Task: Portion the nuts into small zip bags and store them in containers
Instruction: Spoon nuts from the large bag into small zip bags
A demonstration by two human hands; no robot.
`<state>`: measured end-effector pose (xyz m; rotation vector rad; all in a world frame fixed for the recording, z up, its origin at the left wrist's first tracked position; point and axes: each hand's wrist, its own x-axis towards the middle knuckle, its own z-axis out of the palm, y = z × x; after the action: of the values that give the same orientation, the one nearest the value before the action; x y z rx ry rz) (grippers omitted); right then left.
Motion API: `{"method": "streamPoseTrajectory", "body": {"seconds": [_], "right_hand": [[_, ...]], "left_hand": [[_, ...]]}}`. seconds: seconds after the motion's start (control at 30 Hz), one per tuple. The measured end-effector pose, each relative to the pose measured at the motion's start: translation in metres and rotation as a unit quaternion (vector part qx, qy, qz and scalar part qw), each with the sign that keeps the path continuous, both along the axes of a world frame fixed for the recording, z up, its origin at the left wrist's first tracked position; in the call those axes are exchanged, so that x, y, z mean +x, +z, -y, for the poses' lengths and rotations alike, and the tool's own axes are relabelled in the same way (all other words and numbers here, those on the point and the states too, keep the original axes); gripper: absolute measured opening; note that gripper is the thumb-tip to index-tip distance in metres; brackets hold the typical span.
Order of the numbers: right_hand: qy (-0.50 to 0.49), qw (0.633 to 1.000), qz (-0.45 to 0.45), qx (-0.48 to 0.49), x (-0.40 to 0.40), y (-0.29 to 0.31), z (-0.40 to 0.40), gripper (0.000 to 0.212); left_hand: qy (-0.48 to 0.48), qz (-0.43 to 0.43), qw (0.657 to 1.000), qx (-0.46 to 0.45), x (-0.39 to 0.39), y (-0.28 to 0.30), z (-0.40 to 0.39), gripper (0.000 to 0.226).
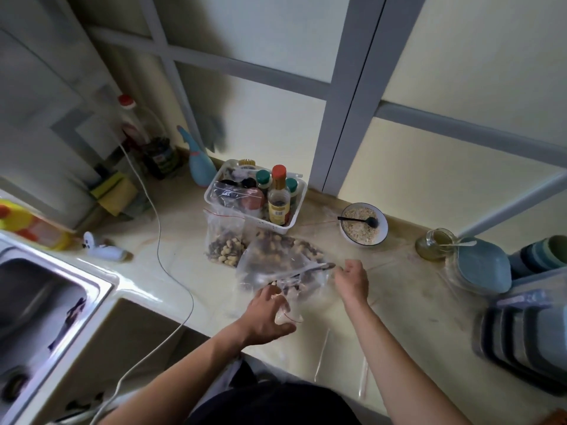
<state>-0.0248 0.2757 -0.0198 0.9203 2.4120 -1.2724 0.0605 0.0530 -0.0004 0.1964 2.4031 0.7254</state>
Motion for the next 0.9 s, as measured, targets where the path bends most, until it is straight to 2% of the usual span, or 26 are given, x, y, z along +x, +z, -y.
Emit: {"method": "streamPoseTrajectory", "body": {"seconds": [0.07, 0.13, 0.27, 0.37, 0.43, 0.5, 0.6, 0.7, 0.8, 0.9], "right_hand": [[-0.005, 0.995, 0.031, -0.093, -0.009, -0.021, -0.005, 0.052], [0.002, 0.990, 0.026, -0.140, -0.011, -0.030, -0.008, 0.038], [-0.030, 0.994, -0.065, -0.085, -0.009, -0.011, 0.004, 0.008], [-0.012, 0.981, -0.141, -0.132, 0.001, 0.013, 0.027, 0.012], [0.023, 0.963, -0.144, -0.225, 0.009, 0.020, 0.044, 0.016], [0.061, 0.949, -0.131, -0.279, 0.016, 0.023, 0.061, 0.018], [0.154, 0.960, -0.096, -0.211, 0.021, 0.015, 0.081, 0.015], [0.168, 0.966, -0.094, -0.171, 0.018, 0.019, 0.087, 0.020], [0.171, 0.968, -0.140, -0.123, 0.013, 0.032, 0.075, 0.026], [0.180, 0.957, -0.230, -0.001, 0.012, 0.041, 0.052, 0.031]], "left_hand": [[0.006, -0.012, 1.000, -0.012, -0.002, 0.003, -0.001, 0.070], [0.012, -0.028, 0.999, -0.028, -0.004, 0.005, -0.002, 0.068], [0.065, -0.012, 0.994, -0.085, -0.010, 0.005, -0.002, 0.069], [0.131, -0.035, 0.981, -0.141, -0.016, 0.004, -0.001, 0.068], [0.161, -0.042, 0.972, -0.165, -0.019, 0.003, 0.002, 0.066], [0.159, -0.038, 0.970, -0.178, -0.020, 0.002, 0.004, 0.064], [0.153, -0.038, 0.974, -0.164, -0.024, 0.004, 0.005, 0.060], [0.167, -0.026, 0.979, -0.118, -0.029, 0.005, 0.008, 0.053], [0.211, -0.032, 0.975, -0.059, -0.032, 0.005, 0.014, 0.063], [0.250, -0.045, 0.966, -0.058, -0.035, 0.004, 0.018, 0.059]]}}
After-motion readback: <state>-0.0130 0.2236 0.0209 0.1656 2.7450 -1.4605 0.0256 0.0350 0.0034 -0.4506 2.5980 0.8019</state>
